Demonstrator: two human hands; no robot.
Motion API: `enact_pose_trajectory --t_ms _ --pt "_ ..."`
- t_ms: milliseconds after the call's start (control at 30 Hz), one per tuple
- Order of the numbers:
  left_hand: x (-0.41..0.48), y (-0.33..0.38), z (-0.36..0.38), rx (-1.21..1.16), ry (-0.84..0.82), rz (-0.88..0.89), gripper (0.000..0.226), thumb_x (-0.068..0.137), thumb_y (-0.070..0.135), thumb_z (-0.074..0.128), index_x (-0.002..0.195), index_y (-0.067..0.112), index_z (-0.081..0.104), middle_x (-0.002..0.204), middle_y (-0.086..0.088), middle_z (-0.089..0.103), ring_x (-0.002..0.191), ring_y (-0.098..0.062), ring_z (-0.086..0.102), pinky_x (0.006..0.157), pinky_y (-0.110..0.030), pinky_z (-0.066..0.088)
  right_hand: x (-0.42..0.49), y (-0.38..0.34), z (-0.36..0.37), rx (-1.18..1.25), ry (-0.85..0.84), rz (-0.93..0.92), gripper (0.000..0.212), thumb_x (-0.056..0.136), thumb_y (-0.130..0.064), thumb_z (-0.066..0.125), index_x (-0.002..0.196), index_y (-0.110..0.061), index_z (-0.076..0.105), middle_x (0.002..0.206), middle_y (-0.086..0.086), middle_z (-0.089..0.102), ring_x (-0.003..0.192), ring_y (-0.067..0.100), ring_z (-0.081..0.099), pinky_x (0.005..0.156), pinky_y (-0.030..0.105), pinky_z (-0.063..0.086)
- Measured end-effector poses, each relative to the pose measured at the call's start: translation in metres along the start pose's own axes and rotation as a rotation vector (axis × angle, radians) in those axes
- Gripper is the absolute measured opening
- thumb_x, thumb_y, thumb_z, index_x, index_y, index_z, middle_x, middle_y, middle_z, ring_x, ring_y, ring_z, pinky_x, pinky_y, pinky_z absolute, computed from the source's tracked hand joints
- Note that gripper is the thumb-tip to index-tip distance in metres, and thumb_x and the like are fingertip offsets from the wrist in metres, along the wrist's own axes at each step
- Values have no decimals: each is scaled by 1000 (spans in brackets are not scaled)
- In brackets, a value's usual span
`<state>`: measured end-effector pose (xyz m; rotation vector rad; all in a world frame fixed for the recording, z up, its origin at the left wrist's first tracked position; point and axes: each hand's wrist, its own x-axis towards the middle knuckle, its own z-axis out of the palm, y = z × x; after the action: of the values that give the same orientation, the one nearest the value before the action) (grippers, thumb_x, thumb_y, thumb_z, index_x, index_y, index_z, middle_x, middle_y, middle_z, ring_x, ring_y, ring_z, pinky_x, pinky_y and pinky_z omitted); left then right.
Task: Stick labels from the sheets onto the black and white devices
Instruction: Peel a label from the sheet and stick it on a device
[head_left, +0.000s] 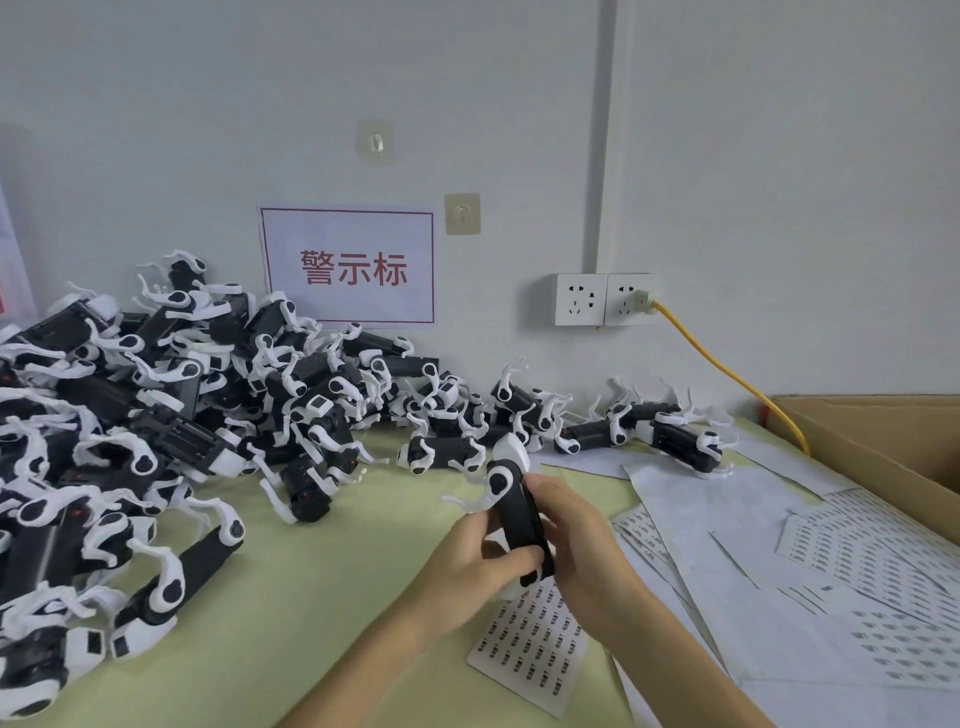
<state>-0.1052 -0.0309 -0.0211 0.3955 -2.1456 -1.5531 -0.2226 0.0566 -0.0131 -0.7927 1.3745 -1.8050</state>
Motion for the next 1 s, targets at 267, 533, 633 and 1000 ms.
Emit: enact_pose_trajectory --t_ms 267,533,633,1000 --pt "1 -5 2 50 87 -41 57 80 62 64 100 9 72 88 -10 77 79 -15 70 75 -37 52 6 3 -9 252 -1 209 35 86 -28 67 108 -1 71 111 16 65 106 35 61 102 53 47" --pt "5 -1 -11 -153 392 32 30 99 49 60 100 21 72 89 -1 77 83 -13 72 66 -23 54 2 3 -1 -160 -151 -85 51 89 -5 55 128 -34 70 130 -16 69 124 4 61 103 33 47" --pt "6 0 -17 -219 427 -58 28 100 43 59 104 20 74 97 4 79 90 -9 73 74 -21 53 4 -1 -4 -411 -57 -216 48 84 -11 63 123 -39 70 125 -25 68 123 -3 57 103 27 44" --pt "10 -2 -30 -679 290 -345 34 64 34 83 88 11 73 84 -5 73 72 -14 71 67 -25 52 20 16 -32 -1355 93 64 76 88 -29 62 154 -25 24 141 1 49 135 27 44 117 50 22"
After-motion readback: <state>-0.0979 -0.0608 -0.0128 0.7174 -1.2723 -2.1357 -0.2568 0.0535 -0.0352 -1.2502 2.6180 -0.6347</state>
